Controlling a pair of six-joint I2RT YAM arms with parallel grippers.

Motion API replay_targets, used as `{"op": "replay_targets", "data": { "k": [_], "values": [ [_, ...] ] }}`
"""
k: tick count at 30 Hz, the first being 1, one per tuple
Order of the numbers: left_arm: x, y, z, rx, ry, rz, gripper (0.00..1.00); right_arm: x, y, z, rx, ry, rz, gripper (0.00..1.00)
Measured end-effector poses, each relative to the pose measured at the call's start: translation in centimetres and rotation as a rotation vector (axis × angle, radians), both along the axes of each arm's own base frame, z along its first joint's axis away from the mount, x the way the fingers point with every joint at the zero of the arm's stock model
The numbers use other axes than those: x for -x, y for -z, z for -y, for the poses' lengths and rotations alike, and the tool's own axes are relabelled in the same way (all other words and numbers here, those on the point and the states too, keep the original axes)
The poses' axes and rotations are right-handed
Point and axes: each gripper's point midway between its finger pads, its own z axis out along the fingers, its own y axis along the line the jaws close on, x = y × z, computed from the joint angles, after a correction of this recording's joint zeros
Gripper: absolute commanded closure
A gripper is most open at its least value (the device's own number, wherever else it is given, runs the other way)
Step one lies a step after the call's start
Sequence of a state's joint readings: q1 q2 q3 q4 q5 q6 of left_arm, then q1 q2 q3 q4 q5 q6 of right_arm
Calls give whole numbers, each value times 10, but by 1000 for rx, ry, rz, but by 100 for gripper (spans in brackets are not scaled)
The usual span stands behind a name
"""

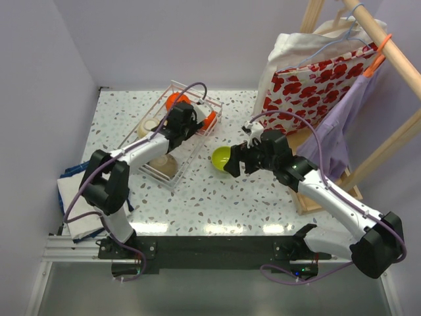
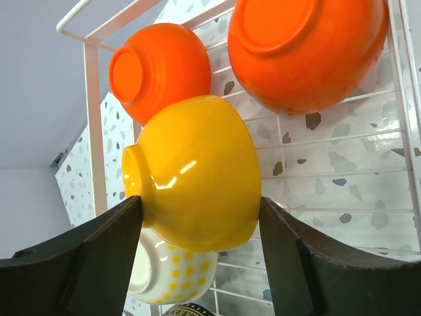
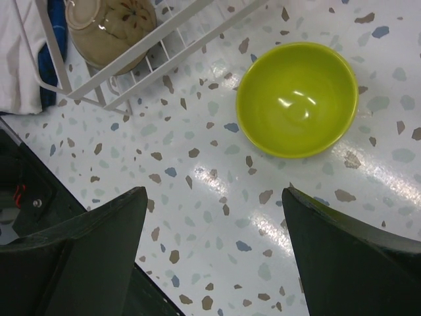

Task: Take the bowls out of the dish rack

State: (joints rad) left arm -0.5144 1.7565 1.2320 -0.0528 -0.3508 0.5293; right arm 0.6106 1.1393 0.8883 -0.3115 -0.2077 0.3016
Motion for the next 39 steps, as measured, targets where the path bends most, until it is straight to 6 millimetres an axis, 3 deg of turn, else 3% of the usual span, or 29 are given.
{"op": "replay_targets", "data": {
  "k": [8, 17, 24, 30, 39],
  "values": [
    [0, -23, -14, 178, -93, -14, 74, -22, -5, -32, -86, -77, 69, 4],
    [5, -54, -32, 443, -217, -5, 81, -54, -7, -86, -213, -198, 168, 4],
    [16, -80, -19, 669, -262, -8, 87, -84, -13, -126, -286, -257, 263, 5],
    [25, -103, -10, 852, -275, -19, 88, -107, -29, -146, -337, -274, 372, 10],
    [44, -111, 6, 1052, -263, -83, 88, -130, -50, -173, -381, -337, 465, 24]
  ]
}}
